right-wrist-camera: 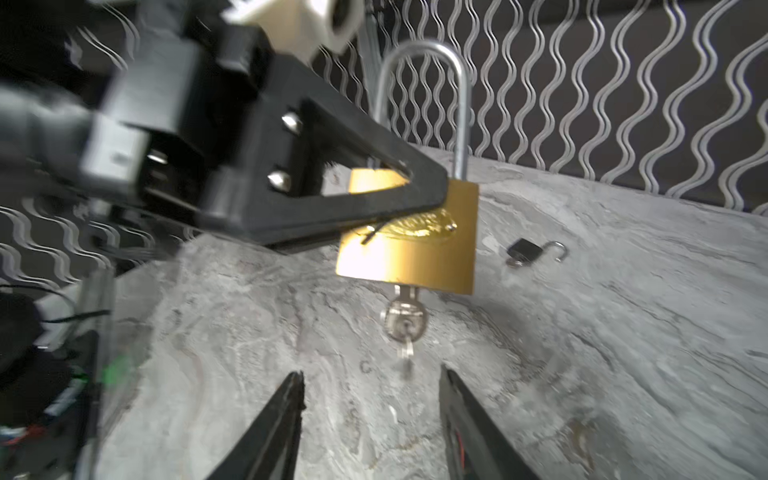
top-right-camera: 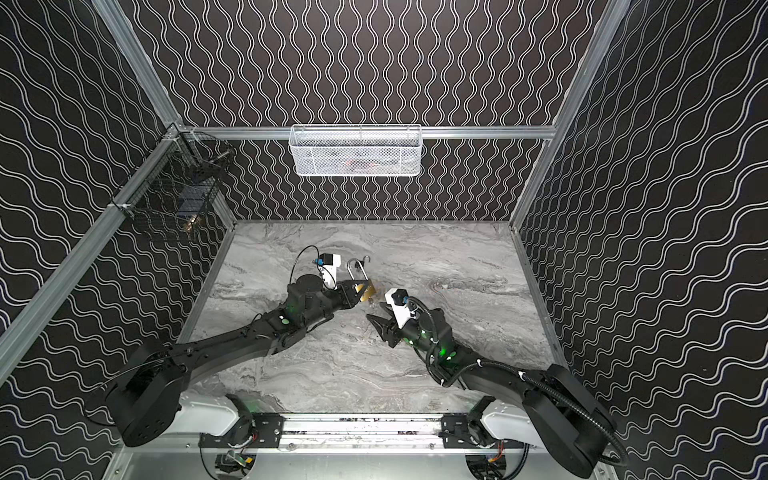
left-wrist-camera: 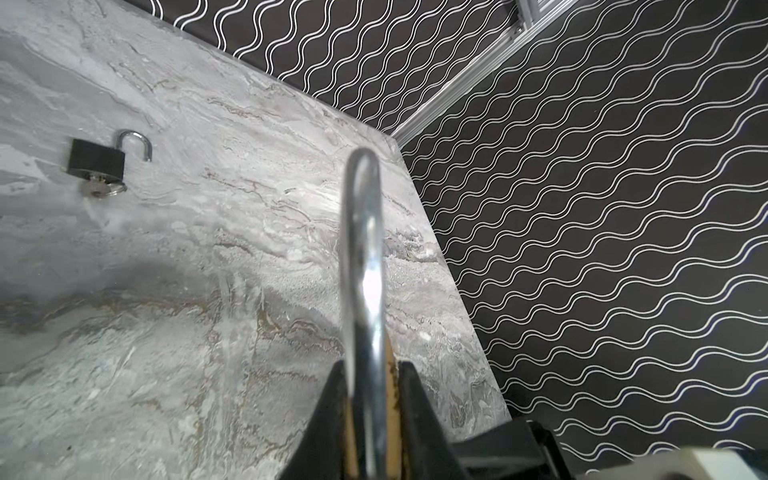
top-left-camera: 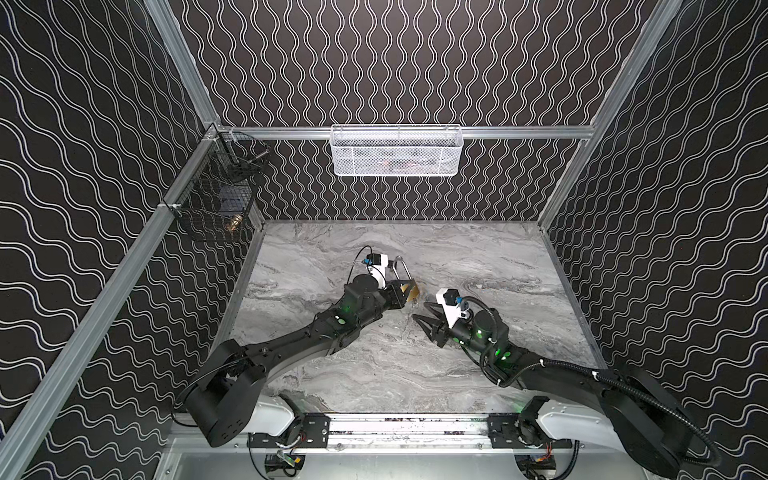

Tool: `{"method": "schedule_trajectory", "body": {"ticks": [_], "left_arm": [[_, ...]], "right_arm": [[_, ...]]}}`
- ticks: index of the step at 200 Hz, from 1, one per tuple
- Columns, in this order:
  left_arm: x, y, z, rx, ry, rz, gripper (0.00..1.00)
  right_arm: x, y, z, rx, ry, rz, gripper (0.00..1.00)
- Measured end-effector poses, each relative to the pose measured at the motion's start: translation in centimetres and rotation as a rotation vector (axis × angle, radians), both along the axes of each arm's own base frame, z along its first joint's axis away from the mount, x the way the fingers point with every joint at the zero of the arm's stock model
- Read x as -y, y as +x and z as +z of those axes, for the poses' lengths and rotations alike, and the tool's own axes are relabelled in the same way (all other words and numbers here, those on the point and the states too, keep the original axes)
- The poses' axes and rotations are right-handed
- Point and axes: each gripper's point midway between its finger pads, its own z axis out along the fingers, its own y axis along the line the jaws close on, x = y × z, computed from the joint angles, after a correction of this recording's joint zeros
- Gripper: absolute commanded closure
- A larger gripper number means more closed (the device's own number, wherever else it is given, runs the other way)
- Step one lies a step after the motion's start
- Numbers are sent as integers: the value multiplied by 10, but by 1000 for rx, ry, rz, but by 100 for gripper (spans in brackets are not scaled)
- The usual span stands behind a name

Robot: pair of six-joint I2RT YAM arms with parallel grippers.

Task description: Unlock with the key

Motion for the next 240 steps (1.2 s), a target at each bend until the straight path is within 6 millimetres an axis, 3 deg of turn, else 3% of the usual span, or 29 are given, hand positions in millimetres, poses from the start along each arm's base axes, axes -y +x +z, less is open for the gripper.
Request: {"method": "schedule_trajectory", "body": {"ticks": [67,142,172,240], "left_arm": [[10,-10,-4,-10,4,-39,100],[27,-15,-15,-6,28,-57,100],[30,-12,-19,-1,26,-53,100],[30,-13,-12,10,31,-53,100]], "right_arm": [[2,10,-13,-3,-77,-68,62],[4,8,-12,7,-81,-72,63],[6,10,-14,3,-89,-89,72],[7,12,-12,10,-85,-101,76]]}}
